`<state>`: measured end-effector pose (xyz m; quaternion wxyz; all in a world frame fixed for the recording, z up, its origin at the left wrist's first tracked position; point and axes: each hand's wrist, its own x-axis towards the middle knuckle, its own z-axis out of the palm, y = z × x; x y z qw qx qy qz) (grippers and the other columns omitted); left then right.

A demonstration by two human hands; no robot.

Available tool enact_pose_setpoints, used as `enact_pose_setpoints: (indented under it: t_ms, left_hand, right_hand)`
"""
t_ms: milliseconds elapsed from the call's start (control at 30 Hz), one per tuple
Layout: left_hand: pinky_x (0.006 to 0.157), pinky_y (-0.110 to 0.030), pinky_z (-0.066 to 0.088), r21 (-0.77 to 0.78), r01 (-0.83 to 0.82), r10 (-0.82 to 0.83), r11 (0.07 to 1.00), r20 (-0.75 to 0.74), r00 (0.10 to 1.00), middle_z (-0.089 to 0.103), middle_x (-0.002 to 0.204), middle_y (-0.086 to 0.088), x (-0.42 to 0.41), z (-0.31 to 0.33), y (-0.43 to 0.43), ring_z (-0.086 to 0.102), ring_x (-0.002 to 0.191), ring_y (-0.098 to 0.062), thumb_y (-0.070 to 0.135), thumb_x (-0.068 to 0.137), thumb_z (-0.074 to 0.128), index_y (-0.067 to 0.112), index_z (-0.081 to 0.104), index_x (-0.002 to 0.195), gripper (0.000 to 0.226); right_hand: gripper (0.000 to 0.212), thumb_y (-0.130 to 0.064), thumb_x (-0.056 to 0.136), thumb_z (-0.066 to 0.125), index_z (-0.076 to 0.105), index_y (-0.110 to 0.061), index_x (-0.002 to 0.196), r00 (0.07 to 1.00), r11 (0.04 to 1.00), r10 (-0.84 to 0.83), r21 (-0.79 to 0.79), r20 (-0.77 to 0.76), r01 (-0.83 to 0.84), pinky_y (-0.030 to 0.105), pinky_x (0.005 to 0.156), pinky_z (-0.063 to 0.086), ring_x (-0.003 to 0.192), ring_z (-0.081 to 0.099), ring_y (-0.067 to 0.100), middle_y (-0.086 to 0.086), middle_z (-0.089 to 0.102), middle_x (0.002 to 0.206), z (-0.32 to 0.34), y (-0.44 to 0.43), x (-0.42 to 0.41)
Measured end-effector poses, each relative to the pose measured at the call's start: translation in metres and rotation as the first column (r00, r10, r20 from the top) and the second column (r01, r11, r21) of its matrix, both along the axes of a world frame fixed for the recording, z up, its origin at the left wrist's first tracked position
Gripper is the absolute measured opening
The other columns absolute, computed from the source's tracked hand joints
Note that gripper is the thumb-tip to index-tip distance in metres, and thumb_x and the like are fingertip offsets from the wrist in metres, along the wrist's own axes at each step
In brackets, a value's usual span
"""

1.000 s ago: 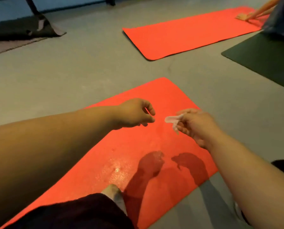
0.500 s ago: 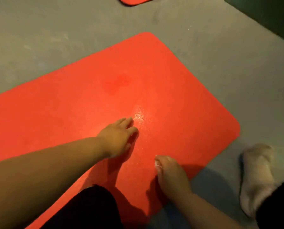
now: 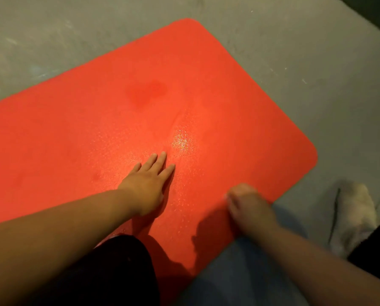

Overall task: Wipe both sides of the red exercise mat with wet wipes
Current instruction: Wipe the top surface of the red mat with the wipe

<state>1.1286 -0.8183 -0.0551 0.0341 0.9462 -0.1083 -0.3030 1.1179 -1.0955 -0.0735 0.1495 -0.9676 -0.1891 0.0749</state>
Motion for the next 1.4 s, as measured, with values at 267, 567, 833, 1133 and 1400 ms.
enact_pose_setpoints:
  t_ms: [267, 567, 833, 1133, 1400]
  left_hand:
    - [0.118, -0.052, 0.008, 0.035, 0.018, -0.017, 0.999, -0.033, 0.999, -0.024, 0.158, -0.005, -0.01, 0.003, -0.001, -0.016, 0.146, -0.026, 0.032, 0.096, 0.031, 0.028, -0.009, 0.152, 0.069]
    - [0.117, -0.045, 0.021, 0.065, 0.092, -0.078, 0.994, -0.195, 0.978, -0.019, 0.158, -0.01, -0.014, 0.021, 0.001, -0.006, 0.148, -0.03, 0.036, 0.09, 0.05, 0.024, -0.002, 0.153, 0.083]
    - [0.116, -0.041, 0.023, 0.021, -0.03, 0.029, 0.999, 0.046, 0.998, 0.01, 0.158, -0.013, -0.017, 0.01, -0.009, 0.013, 0.146, -0.031, 0.034, 0.09, 0.049, 0.023, 0.027, 0.145, 0.061]
    - [0.114, -0.06, 0.014, 0.045, -0.066, 0.064, 0.997, 0.045, 0.997, -0.014, 0.16, -0.006, 0.031, 0.006, -0.019, -0.01, 0.147, -0.031, 0.066, 0.09, 0.033, 0.032, 0.001, 0.152, 0.078]
    - [0.113, -0.06, 0.019, 0.124, 0.013, -0.014, 0.992, 0.013, 1.0, -0.021, 0.158, -0.007, 0.03, 0.004, -0.016, -0.012, 0.146, -0.032, 0.07, 0.087, 0.029, 0.031, -0.011, 0.151, 0.085]
  right_hand:
    - [0.013, -0.02, 0.08, 0.051, 0.056, -0.012, 0.071, 0.994, 0.995, -0.096, 0.018, -0.057, 0.097, 0.035, 0.066, 0.04, 0.069, 0.056, 0.029, 0.008, 0.055, 0.074, 0.005, 0.01, -0.042]
    - [0.009, -0.004, 0.086, 0.057, 0.059, 0.004, 0.089, 0.893, 0.889, -0.447, -0.134, -0.041, 0.439, 0.044, 0.081, 0.042, 0.089, 0.055, 0.043, 0.027, 0.053, 0.098, 0.006, -0.046, 0.026]
    - [0.004, -0.007, 0.077, 0.062, 0.063, -0.011, 0.078, 0.998, 0.996, 0.043, 0.086, -0.049, -0.038, 0.033, 0.071, 0.038, 0.075, 0.057, 0.034, 0.009, 0.056, 0.079, -0.004, -0.036, -0.02]
    - [0.014, -0.002, 0.072, 0.068, 0.063, -0.014, 0.079, 0.967, 0.953, -0.252, 0.163, -0.036, 0.254, 0.031, 0.072, 0.036, 0.075, 0.056, 0.03, 0.009, 0.058, 0.077, -0.008, -0.03, -0.026]
    - [0.006, -0.001, 0.075, 0.067, 0.072, -0.003, 0.078, 0.906, 0.888, -0.424, 0.193, -0.006, 0.417, 0.028, 0.075, 0.035, 0.081, 0.061, 0.035, 0.017, 0.066, 0.081, 0.006, -0.083, 0.059]
